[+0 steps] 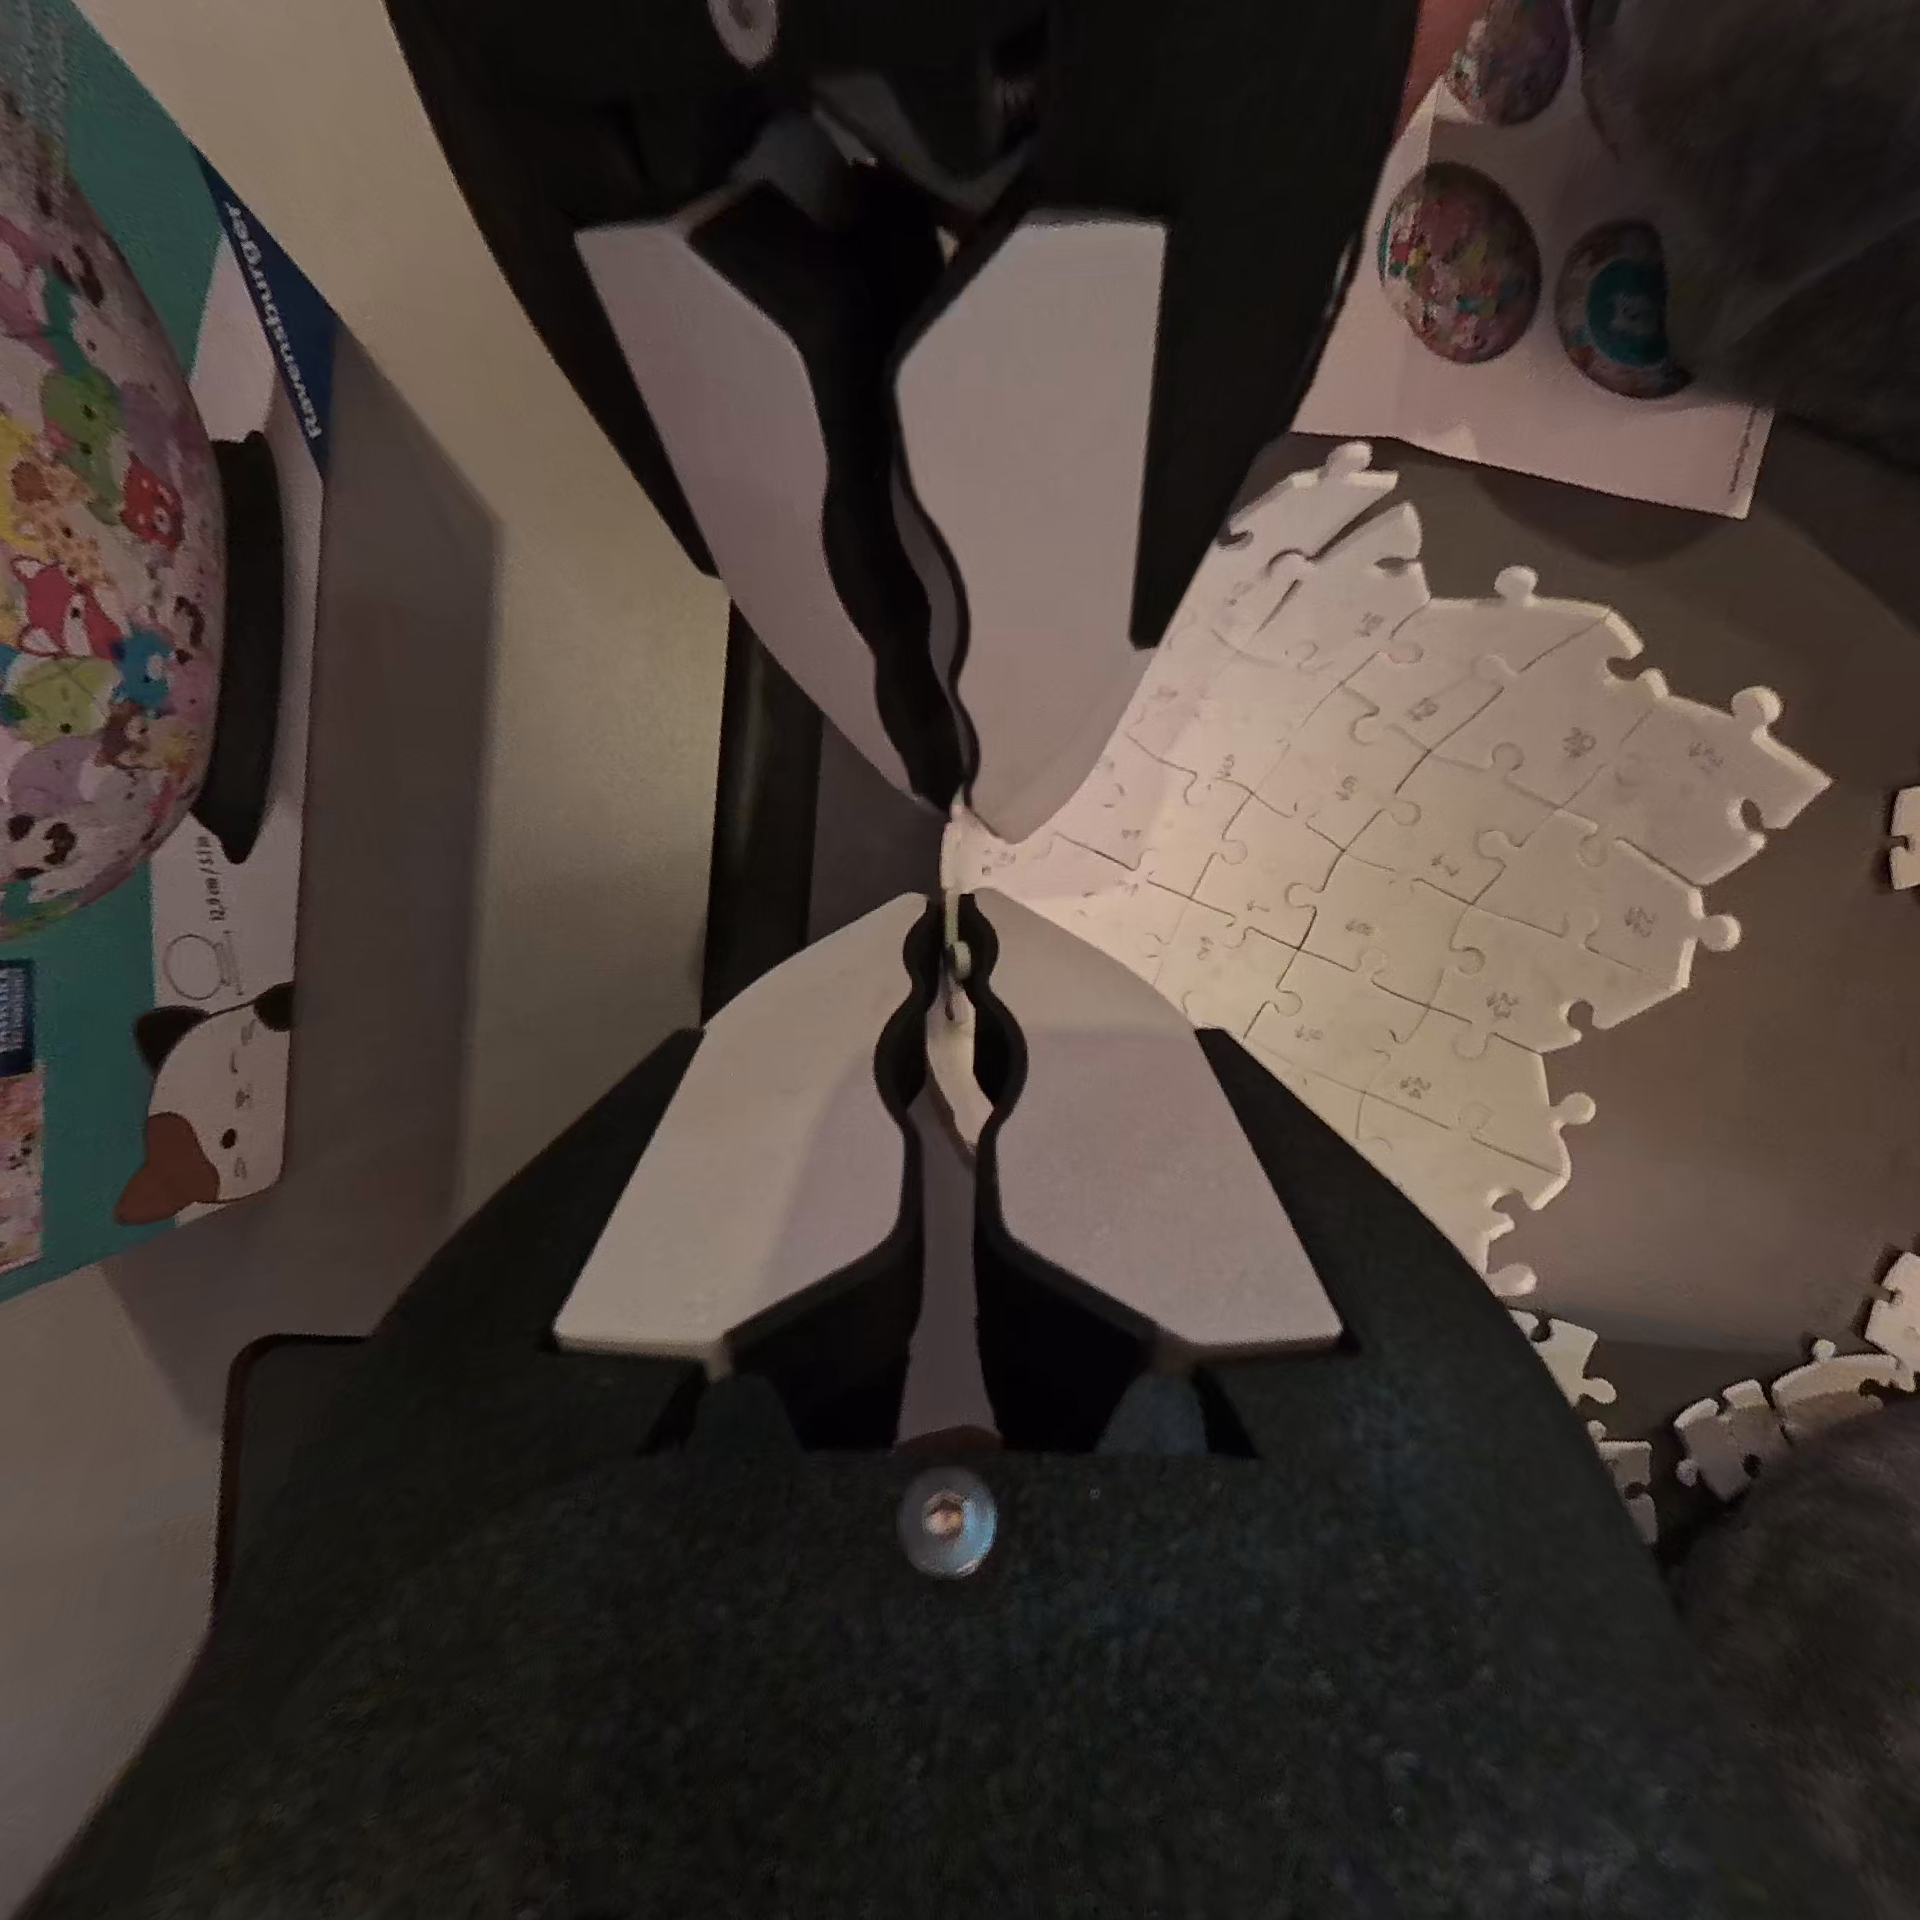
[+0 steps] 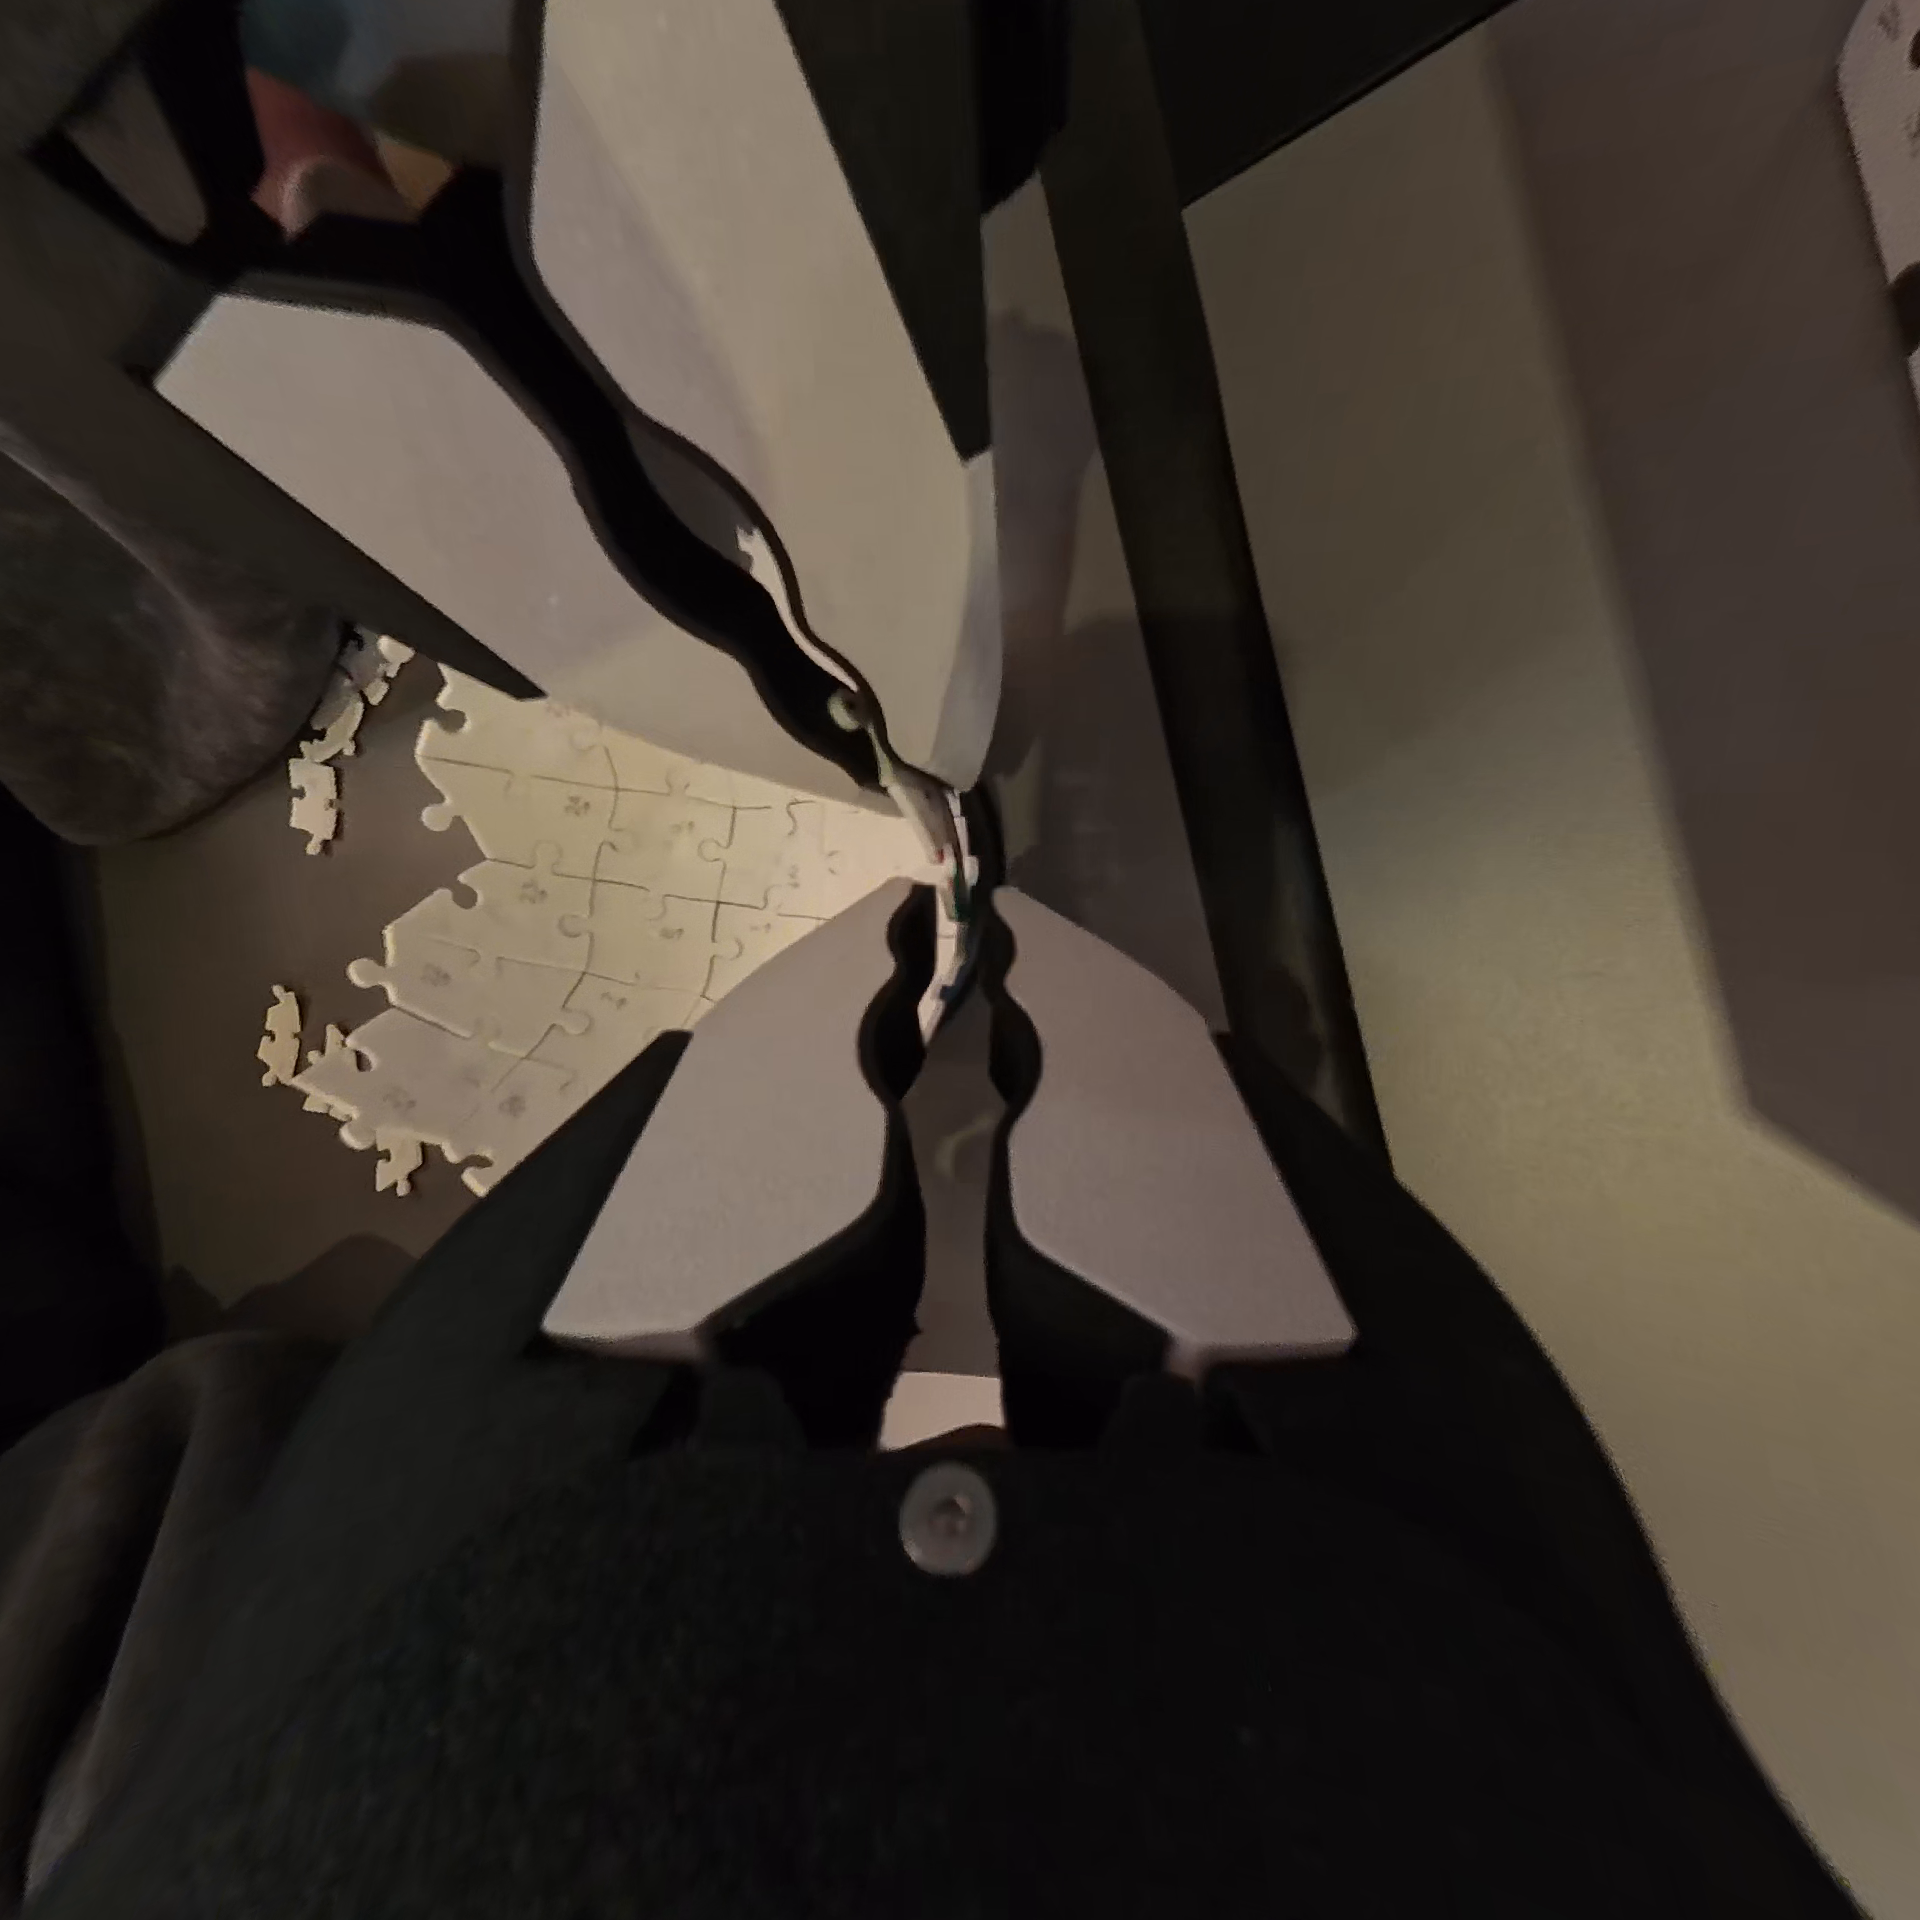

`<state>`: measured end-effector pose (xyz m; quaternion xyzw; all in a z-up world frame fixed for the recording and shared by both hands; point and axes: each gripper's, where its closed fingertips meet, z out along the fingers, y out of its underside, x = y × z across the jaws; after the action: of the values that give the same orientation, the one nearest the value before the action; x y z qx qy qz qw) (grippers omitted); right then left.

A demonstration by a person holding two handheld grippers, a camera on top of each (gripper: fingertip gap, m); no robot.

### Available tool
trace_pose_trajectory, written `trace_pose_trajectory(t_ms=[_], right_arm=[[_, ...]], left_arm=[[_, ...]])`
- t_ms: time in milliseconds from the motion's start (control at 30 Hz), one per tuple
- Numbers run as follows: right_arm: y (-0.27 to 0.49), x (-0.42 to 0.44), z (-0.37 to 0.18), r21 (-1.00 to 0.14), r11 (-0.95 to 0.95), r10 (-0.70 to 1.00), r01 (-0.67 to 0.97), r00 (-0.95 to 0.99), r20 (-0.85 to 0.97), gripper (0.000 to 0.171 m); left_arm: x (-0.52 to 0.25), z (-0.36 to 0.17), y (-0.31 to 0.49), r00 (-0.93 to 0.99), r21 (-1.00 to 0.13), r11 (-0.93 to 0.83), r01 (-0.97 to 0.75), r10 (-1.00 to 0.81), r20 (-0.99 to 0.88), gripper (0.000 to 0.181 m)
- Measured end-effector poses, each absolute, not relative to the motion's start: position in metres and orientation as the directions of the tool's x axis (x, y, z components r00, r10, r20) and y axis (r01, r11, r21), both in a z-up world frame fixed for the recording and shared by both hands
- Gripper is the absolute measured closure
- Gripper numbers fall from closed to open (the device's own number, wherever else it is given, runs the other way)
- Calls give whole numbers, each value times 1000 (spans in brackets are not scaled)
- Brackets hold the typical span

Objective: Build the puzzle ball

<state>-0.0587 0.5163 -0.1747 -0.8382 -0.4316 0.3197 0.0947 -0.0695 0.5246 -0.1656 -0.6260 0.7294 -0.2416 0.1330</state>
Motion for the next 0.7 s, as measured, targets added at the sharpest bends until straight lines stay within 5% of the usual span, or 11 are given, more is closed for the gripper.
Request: trace_pose_trajectory(t_ms=[300,400,567,700], right_arm=[[519,-59,-178,-420,-641,760,642,457,-462,169],[519,-59,-178,-422,-643,758,639,457,-465,169],[519,-59,-178,-412,-656,747,632,465,-476,169],[519,-59,-178,-408,-657,746,634,472,-469,169]], left_arm=[[-67,-168,529,-158,-521,87,-849,-983,94,176],[-67,-162,534,-130,-548,51,-835,-986,105,157],[-76,-150,529,-119,-574,-22,-819,-971,207,155],[-81,-161,528,-71,-491,-54,-869,-970,232,151]])
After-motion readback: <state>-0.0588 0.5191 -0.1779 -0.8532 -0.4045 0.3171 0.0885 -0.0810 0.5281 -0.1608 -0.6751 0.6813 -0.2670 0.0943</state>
